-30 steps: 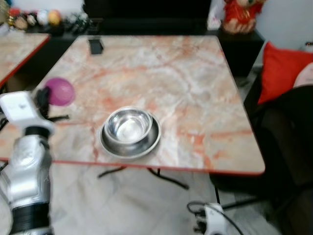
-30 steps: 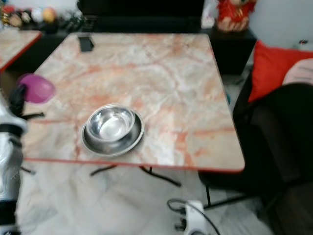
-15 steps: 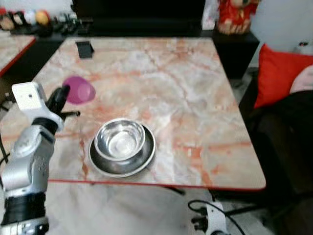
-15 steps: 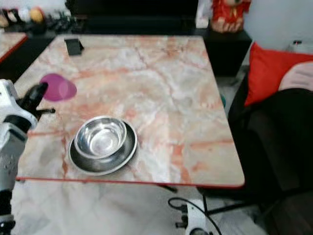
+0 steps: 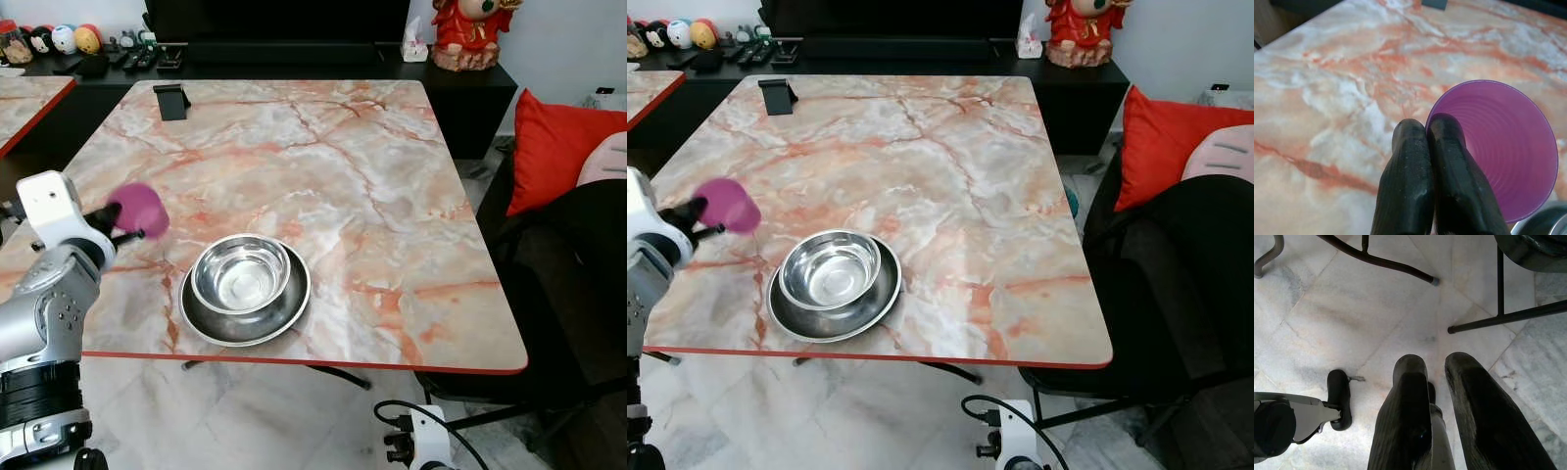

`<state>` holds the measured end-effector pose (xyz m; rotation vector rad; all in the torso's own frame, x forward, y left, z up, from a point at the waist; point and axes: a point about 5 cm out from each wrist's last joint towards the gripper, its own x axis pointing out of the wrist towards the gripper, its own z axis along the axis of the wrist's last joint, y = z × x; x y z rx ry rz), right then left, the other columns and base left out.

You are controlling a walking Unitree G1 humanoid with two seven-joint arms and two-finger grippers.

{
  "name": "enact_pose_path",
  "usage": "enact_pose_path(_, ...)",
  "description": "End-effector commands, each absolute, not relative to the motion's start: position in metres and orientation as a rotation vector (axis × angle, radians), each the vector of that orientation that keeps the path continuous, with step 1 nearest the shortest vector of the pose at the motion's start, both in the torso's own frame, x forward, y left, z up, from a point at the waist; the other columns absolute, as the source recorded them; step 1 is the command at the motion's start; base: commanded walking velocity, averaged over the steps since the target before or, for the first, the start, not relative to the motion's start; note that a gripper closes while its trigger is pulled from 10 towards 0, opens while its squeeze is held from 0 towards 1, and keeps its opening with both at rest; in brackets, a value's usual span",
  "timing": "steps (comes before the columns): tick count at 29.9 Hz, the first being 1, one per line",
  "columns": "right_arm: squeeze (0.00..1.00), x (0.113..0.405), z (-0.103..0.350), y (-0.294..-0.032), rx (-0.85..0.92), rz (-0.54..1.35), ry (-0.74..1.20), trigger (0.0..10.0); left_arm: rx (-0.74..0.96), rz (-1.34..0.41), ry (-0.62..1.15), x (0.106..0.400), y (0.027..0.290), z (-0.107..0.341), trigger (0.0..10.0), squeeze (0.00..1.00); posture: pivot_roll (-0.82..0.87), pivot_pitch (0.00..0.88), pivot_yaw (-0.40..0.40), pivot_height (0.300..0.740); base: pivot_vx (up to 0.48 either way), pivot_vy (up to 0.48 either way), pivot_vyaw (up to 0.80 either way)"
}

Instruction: Setting the table

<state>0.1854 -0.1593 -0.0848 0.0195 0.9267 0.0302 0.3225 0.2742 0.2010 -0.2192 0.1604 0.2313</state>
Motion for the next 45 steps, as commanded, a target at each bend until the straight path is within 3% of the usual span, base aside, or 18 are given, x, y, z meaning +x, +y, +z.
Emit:
enact_pose_path(1, 0.0, 0.18, -0.087, -0.157, 0.024, 0.041, 0.951, 10.0, -0.215, 0.228, 0.224, 0.32, 0.275, 0.197, 10.0, 0.0, 0.03, 0.093, 0.026, 0.74, 0.0, 0.0, 0.0)
enact_pose_path(9, 0.0, 0.179, -0.088, -0.157, 0.024, 0.048, 0.958, 10.0, -0.204, 0.234, 0.291, 0.319, 0.275, 0.192, 10.0, 0.0, 0.04, 0.096, 0.031, 0.74, 0.0, 0.0, 0.0)
enact_pose_path(26, 0.0, 0.179, -0.089, -0.155, 0.03, 0.049, 0.959, 10.0, -0.264, 0.218, 0.244, 0.326, 0.262, 0.192, 10.0, 0.0, 0.03, 0.092, 0.035, 0.74, 0.0, 0.0, 0.0)
enact_pose_path(45, 0.0, 0.179, -0.088, -0.156, 0.028, 0.051, 0.961, 10.0, -0.274, 0.256, 0.267, 0.325, 0.265, 0.186, 10.0, 0.0, 0.03, 0.093, 0.03, 0.74, 0.0, 0.0, 0.0)
